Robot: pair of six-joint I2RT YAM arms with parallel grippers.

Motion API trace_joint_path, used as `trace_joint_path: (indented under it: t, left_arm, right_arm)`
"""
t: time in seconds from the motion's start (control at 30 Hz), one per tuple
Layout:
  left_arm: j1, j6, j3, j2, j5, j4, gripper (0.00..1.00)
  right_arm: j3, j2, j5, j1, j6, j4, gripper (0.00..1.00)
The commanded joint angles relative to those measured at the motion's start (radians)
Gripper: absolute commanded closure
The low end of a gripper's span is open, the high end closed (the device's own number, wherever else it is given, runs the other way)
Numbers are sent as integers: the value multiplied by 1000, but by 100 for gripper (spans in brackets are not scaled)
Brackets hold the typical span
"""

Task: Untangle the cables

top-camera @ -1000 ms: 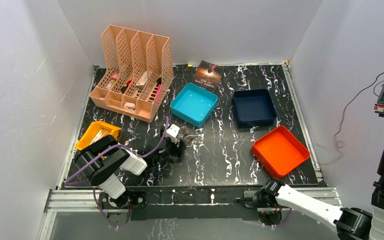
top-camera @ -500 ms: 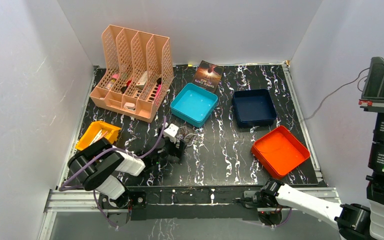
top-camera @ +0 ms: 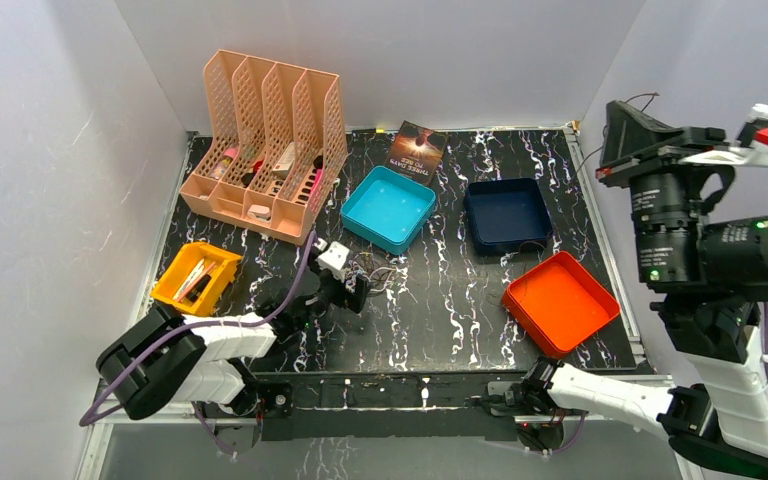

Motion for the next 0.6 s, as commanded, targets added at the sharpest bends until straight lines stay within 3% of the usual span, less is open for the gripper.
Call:
trace_joint_path:
  t: [0.0,0.3,0.57]
  left_arm:
    - [-2,-6,34,-59,-27,-57,5]
    - [-2,-16,54,-94,-40,-99,2]
    - [-3,-13,61,-119,-69,-127,2]
  right_arm:
    - [43,20,81,11,-36,-28,100]
    - [112,124,179,26,-77,-155,100]
    - [126,139,296,35,-145,-127,100]
